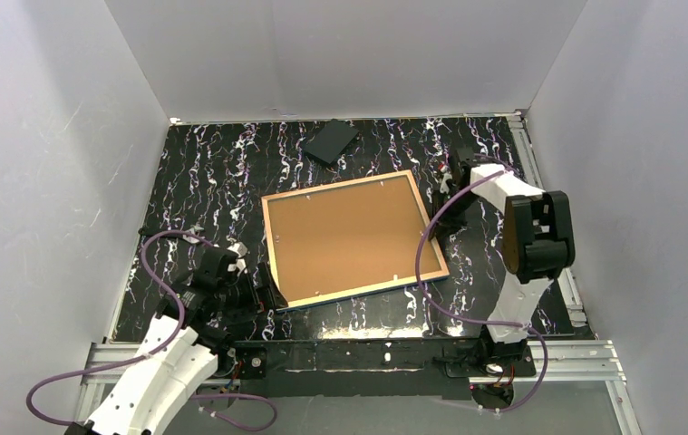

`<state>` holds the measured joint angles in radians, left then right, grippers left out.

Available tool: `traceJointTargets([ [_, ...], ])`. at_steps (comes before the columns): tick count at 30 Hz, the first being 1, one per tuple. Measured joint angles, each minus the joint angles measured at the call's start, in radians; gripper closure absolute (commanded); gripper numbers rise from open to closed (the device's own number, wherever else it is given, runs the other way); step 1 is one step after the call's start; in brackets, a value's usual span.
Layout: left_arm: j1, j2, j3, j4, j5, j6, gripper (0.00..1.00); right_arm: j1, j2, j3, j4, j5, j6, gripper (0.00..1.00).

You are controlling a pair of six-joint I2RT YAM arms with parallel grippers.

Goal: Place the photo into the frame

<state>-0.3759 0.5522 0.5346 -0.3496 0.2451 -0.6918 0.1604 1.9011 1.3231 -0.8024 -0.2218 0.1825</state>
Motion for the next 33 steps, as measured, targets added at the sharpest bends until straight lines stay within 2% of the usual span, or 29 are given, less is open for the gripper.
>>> traceJointTargets([
  [5, 0.000, 0.077, 0.000, 0.000, -0.034, 0.002, 0.02, 0.022, -0.123, -0.136, 0.000, 0.012, 0.037, 0.82],
  [10, 0.000, 0.183, 0.043, -0.015, -0.090, 0.035, 0.02, 0.032, -0.201, -0.195, 0.003, 0.017, 0.058, 0.40],
  [13, 0.000, 0.257, 0.105, -0.032, -0.134, 0.066, 0.02, 0.032, -0.240, -0.195, 0.012, 0.016, 0.068, 0.28],
  [20, 0.019, 0.432, 0.168, -0.008, -0.186, 0.120, 0.03, 0.032, -0.264, -0.181, 0.019, 0.017, 0.072, 0.24],
  [27, 0.099, 0.592, 0.174, 0.072, -0.170, 0.141, 0.05, 0.052, -0.134, -0.126, 0.020, 0.048, 0.071, 0.25],
  [33, 0.146, 0.678, 0.174, 0.150, -0.121, 0.143, 0.06, 0.106, -0.076, -0.116, 0.019, 0.093, 0.071, 0.30],
])
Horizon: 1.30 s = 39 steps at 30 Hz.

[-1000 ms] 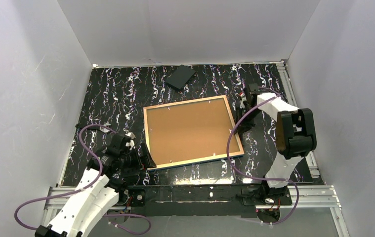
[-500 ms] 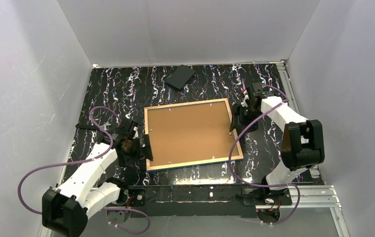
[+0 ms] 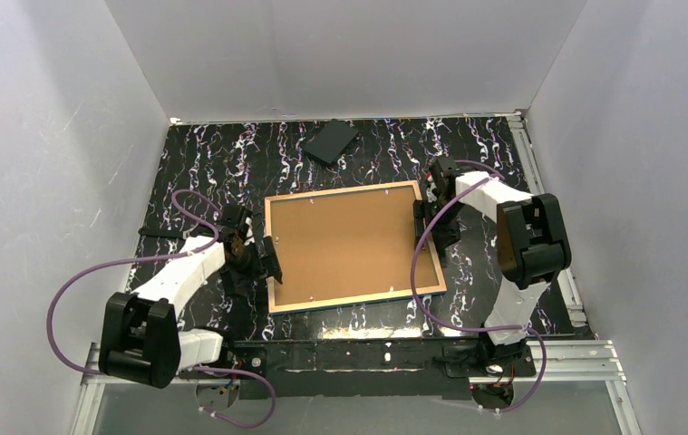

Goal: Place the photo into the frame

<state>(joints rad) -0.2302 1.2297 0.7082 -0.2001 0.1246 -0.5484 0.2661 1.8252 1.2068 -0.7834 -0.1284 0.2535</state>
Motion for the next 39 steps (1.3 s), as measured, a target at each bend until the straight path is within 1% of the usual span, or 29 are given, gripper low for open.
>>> traceJointTargets([
  [10, 0.000, 0.093, 0.000, 0.077, 0.081, 0.014, 0.08, 0.039, 0.016, 0.015, -0.002, 0.055, 0.011, 0.41],
  [11, 0.000, 0.098, 0.000, 0.082, 0.087, 0.014, 0.08, 0.038, 0.016, 0.016, -0.003, 0.055, 0.012, 0.46],
  [14, 0.000, 0.111, 0.000, 0.095, 0.102, 0.014, 0.09, 0.039, 0.016, 0.021, -0.006, 0.065, 0.011, 0.70],
  [16, 0.000, 0.119, 0.000, 0.101, 0.111, 0.014, 0.09, 0.037, 0.016, 0.025, -0.016, 0.091, 0.006, 0.79],
  [17, 0.000, 0.122, 0.000, 0.105, 0.116, 0.014, 0.09, 0.035, 0.016, 0.029, -0.023, 0.098, 0.007, 0.87],
  [18, 0.000, 0.123, 0.000, 0.108, 0.120, 0.015, 0.09, 0.031, 0.016, 0.029, -0.024, 0.099, 0.009, 0.93],
  [19, 0.000, 0.124, 0.000, 0.109, 0.122, 0.015, 0.09, 0.031, 0.016, 0.031, -0.027, 0.099, 0.005, 0.97],
  [28, 0.000, 0.122, -0.009, 0.117, 0.133, 0.024, 0.08, 0.031, 0.009, 0.034, -0.031, 0.104, -0.029, 0.99],
  [29, 0.000, 0.121, -0.009, 0.117, 0.135, 0.025, 0.08, 0.032, 0.008, 0.034, -0.031, 0.108, -0.029, 0.95],
  [32, 0.000, 0.119, -0.009, 0.115, 0.140, 0.032, 0.07, 0.037, 0.005, 0.034, -0.027, 0.109, -0.027, 0.60],
  [33, 0.000, 0.116, -0.009, 0.114, 0.142, 0.036, 0.06, 0.037, 0.002, 0.032, -0.022, 0.108, -0.018, 0.50],
  [34, 0.000, 0.114, -0.008, 0.111, 0.143, 0.040, 0.06, 0.037, -0.004, 0.028, -0.015, 0.107, -0.008, 0.43],
  [35, 0.000, 0.111, -0.008, 0.108, 0.143, 0.043, 0.05, 0.037, -0.017, 0.022, -0.004, 0.102, 0.002, 0.36],
  [36, 0.000, 0.107, -0.007, 0.105, 0.143, 0.046, 0.04, 0.035, -0.035, 0.019, 0.003, 0.098, 0.011, 0.33],
  [39, 0.000, 0.086, -0.006, 0.091, 0.142, 0.055, 0.03, 0.028, -0.108, 0.019, 0.022, 0.072, 0.029, 0.28],
])
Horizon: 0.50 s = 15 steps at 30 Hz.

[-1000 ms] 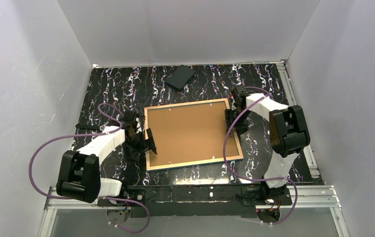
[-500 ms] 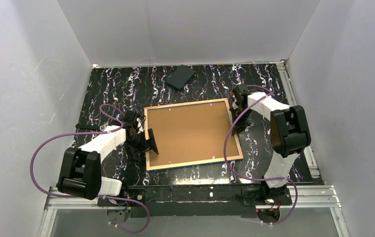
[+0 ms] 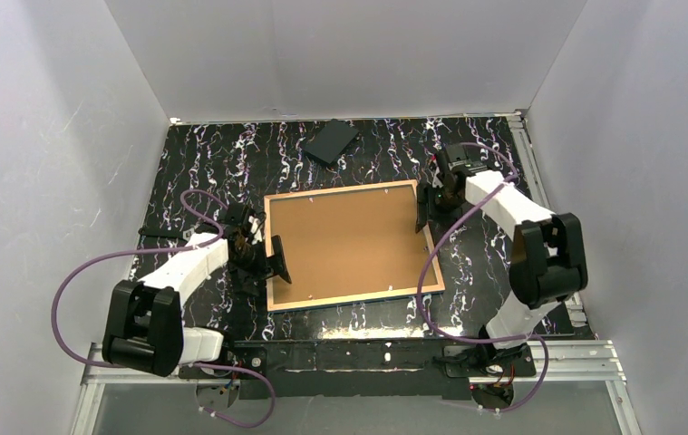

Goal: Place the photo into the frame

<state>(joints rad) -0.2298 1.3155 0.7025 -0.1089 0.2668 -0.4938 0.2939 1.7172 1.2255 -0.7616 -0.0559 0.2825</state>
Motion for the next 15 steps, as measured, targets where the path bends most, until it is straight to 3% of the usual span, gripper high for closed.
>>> traceJointTargets([
  [8, 0.008, -0.047, 0.033, -0.019, -0.013, 0.010, 0.03, -0.038, -0.095, -0.011, 0.031, -0.063, 0.021, 0.31],
  [15, 0.020, -0.006, 0.140, -0.038, -0.065, 0.031, 0.06, -0.098, -0.095, -0.139, 0.065, -0.134, 0.032, 0.38],
])
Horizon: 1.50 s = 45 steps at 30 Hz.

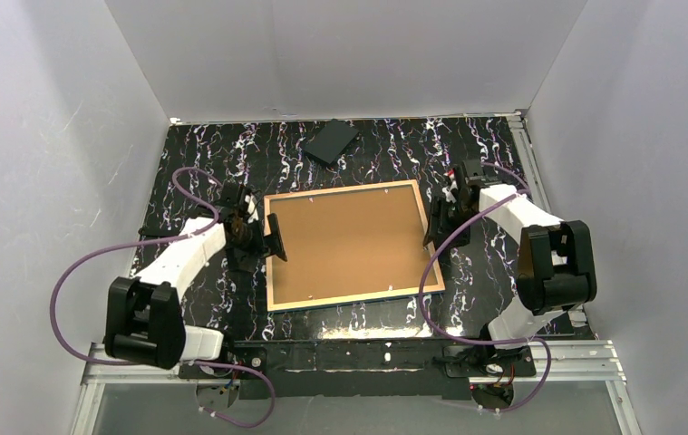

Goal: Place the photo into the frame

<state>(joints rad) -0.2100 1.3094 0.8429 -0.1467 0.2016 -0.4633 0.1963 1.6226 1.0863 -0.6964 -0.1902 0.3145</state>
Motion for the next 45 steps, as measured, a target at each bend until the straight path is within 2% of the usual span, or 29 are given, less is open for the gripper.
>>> traceJointTargets([
  [8, 0.003, 0.191, 0.146, -0.009, -0.064, 0.014, 0.12, -0.065, -0.009, -0.140, 0.038, -0.064, 0.009, 0.52],
  [14, 0.005, 0.343, 0.286, -0.035, -0.116, 0.032, 0.13, -0.074, -0.012, -0.146, 0.062, -0.096, 0.019, 0.64],
  [19, 0.005, 0.419, 0.369, -0.047, -0.138, 0.050, 0.15, -0.075, -0.012, -0.147, 0.073, -0.109, 0.022, 0.69],
  [31, 0.005, 0.531, 0.428, -0.071, -0.164, 0.073, 0.19, -0.077, -0.012, -0.149, 0.075, -0.119, 0.022, 0.71],
  [35, 0.005, 0.565, 0.445, -0.068, -0.164, 0.082, 0.23, -0.077, -0.012, -0.149, 0.075, -0.120, 0.021, 0.71],
  [40, 0.005, 0.579, 0.468, -0.072, -0.163, 0.098, 0.33, -0.077, -0.012, -0.150, 0.076, -0.121, 0.021, 0.71],
  [45, 0.005, 0.583, 0.484, -0.073, -0.162, 0.116, 0.35, -0.078, -0.012, -0.150, 0.076, -0.121, 0.021, 0.72],
])
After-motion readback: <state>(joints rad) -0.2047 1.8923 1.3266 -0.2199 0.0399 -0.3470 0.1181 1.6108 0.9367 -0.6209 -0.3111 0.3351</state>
